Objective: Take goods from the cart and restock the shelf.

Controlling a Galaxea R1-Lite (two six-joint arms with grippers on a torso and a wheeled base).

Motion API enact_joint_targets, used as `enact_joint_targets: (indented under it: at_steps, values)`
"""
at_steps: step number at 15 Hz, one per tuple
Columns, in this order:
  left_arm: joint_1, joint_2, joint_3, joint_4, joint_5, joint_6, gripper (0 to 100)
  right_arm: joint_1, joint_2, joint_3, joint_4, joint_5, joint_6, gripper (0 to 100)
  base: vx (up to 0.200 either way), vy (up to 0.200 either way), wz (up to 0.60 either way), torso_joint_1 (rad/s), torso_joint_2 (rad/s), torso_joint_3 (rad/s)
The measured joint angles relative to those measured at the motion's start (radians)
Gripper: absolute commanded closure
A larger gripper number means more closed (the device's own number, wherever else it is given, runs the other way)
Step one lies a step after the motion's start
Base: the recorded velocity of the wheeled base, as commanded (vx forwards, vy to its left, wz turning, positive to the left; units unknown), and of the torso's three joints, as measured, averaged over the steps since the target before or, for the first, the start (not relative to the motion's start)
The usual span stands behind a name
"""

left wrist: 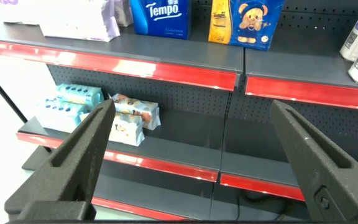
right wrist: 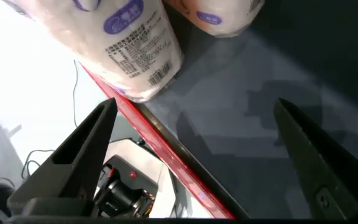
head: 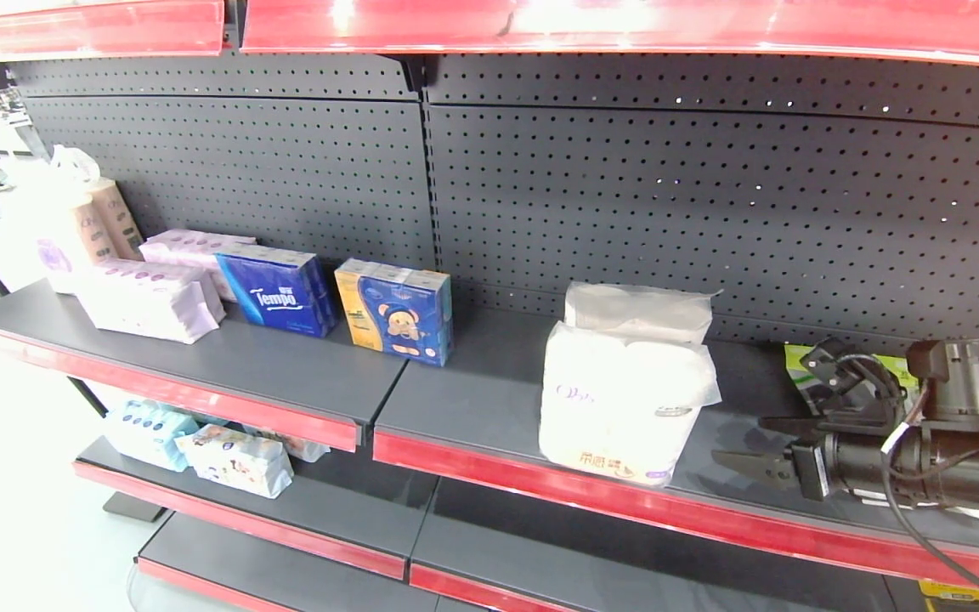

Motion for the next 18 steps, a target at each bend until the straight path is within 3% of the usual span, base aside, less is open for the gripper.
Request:
enact_joint_targets:
  at_steps: [7,18]
  values:
    - [0.0,0.0,-0.001,0.0,0.0,0.0,0,-0.005,0.037,-0.045,-0.003,-0.152,0.068,0,0.0,0.0,0.0,0.0,0.0,0.0]
    - [0.0,0.0,-0.001,0.0,0.0,0.0,0,0.051,0.065,-0.083,-0.04,-0.196,0.148,0,0.0,0.0,0.0,0.0,0.0,0.0]
